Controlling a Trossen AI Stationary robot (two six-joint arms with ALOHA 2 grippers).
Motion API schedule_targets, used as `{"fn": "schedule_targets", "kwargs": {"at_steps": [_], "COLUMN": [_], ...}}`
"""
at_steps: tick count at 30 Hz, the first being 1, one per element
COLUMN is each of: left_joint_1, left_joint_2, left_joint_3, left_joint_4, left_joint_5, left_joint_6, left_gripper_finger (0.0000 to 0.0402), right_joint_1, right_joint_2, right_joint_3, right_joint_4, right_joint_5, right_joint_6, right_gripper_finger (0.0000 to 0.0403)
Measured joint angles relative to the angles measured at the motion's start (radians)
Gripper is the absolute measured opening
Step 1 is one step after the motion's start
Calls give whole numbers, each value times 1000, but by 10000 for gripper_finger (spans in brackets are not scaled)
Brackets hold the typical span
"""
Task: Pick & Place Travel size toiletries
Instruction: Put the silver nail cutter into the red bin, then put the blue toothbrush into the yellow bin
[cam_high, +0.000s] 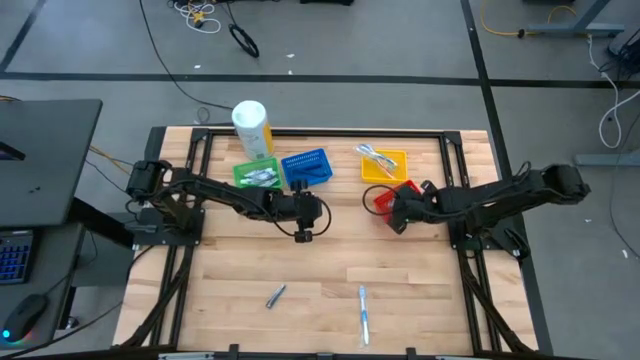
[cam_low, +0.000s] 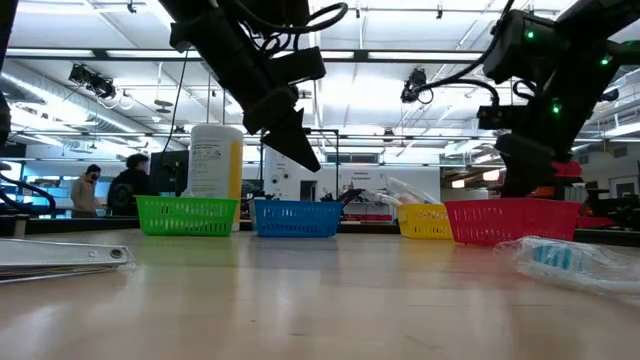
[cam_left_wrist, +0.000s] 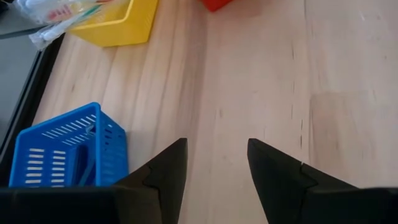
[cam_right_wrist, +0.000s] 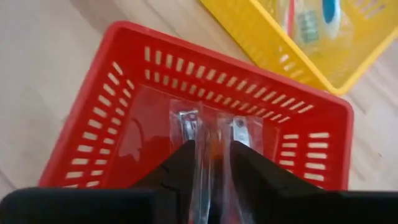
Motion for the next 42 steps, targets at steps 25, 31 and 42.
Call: {"fn": "schedule_targets", "kwargs": {"at_steps": [25, 31, 42], "left_joint_1": [0, -21, -85], "left_joint_2": [0, 0, 0], "left_joint_3": [0, 0, 0], "left_joint_4": [-11, -28, 0], "left_joint_5": [277, 289, 264], "left_joint_6": [-212, -279, -344], "left_gripper_finger": [173, 171, 171], "right_joint_1": [-20, 61, 374], "right_joint_2": [-1, 27, 289], "right_joint_3": [142, 110, 180], "right_joint_4": [546, 671, 848], "right_joint_5": [-393, -502, -597], "right_joint_6": [-450, -433, -442], "right_gripper_finger": [171, 171, 171]}}
